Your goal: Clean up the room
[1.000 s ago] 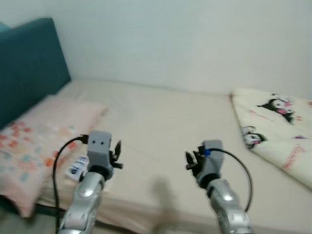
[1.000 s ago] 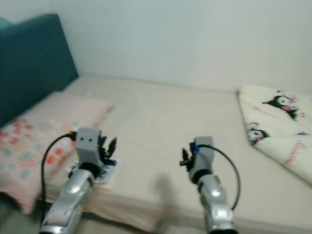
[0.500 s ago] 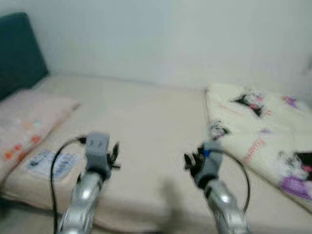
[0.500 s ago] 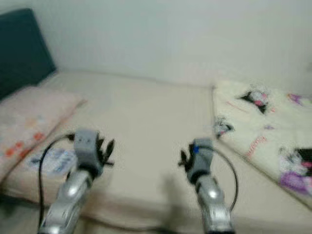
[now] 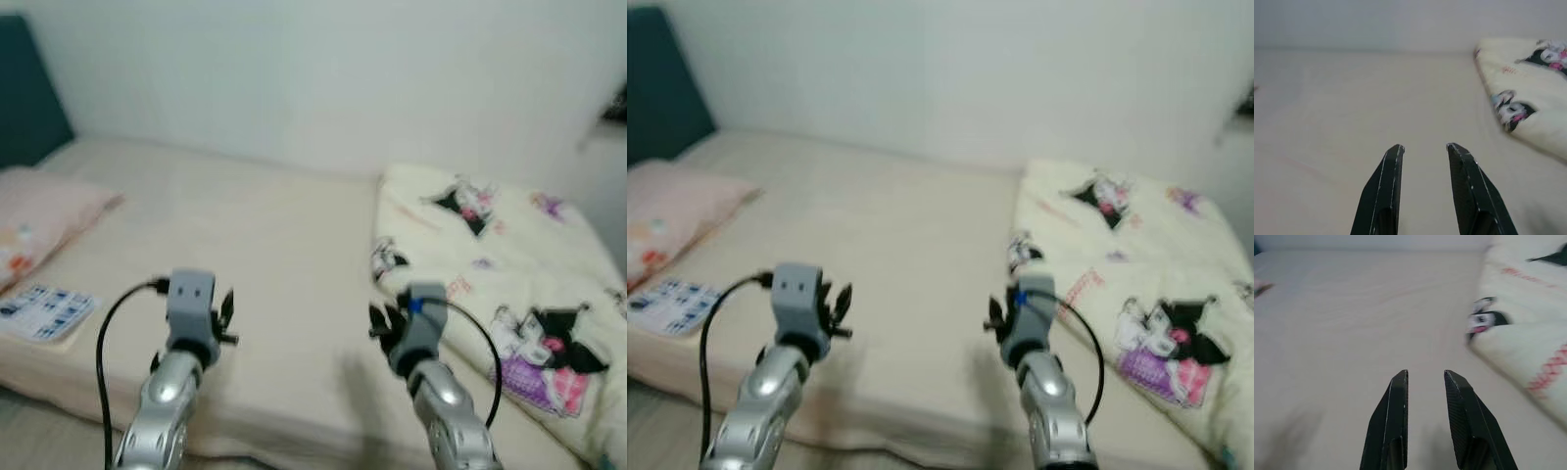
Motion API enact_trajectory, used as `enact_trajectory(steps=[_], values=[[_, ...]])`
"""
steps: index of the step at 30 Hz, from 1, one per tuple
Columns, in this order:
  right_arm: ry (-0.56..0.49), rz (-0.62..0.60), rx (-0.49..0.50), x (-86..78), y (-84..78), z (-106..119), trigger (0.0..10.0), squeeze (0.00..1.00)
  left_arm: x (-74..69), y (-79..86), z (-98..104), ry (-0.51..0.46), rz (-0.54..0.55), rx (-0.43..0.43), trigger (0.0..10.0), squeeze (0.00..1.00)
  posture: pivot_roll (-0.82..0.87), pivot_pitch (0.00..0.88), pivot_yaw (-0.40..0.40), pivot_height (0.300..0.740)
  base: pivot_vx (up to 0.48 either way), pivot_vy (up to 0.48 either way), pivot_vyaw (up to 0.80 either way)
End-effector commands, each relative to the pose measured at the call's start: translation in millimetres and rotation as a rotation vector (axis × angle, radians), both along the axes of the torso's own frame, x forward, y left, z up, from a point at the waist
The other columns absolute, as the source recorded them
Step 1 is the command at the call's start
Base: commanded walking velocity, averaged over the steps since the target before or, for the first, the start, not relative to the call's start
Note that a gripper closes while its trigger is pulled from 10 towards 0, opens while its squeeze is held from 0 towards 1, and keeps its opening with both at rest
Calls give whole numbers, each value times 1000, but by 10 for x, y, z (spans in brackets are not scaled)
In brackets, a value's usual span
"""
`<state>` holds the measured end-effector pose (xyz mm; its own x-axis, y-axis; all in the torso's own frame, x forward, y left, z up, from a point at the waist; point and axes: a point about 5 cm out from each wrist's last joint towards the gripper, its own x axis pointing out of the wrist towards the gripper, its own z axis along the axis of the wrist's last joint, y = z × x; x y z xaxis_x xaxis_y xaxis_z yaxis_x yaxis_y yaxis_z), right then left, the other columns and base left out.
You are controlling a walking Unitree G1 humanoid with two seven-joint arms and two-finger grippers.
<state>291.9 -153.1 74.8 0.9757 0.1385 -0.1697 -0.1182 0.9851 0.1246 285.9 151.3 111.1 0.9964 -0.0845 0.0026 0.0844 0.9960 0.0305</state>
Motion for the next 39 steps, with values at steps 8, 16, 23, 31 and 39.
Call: enact_trajectory(steps=[8,16,23,31,39], values=[[12,-11,0,-37,-23,-28,10000,0,-31,-23,-54,26,-12,4,10000,0,21,44,-49,740,0,-480,0],[16,-17,10,-49,-27,-28,10000,0,-28,-22,-50,27,-13,4,10000,0,18,54,-43,740,0,-480,0],[18,-22,15,-61,-27,-32,10000,0,-19,-16,-45,26,-11,3,10000,0,16,58,-39,740,0,-480,0],[19,-37,21,-80,-49,-31,10000,0,4,-31,-91,93,-22,-30,10000,0,12,64,-34,740,0,60,0],[12,-62,10,-88,-85,-20,10000,0,7,-50,-95,79,-32,-4,10000,0,9,70,-29,740,0,360,0]])
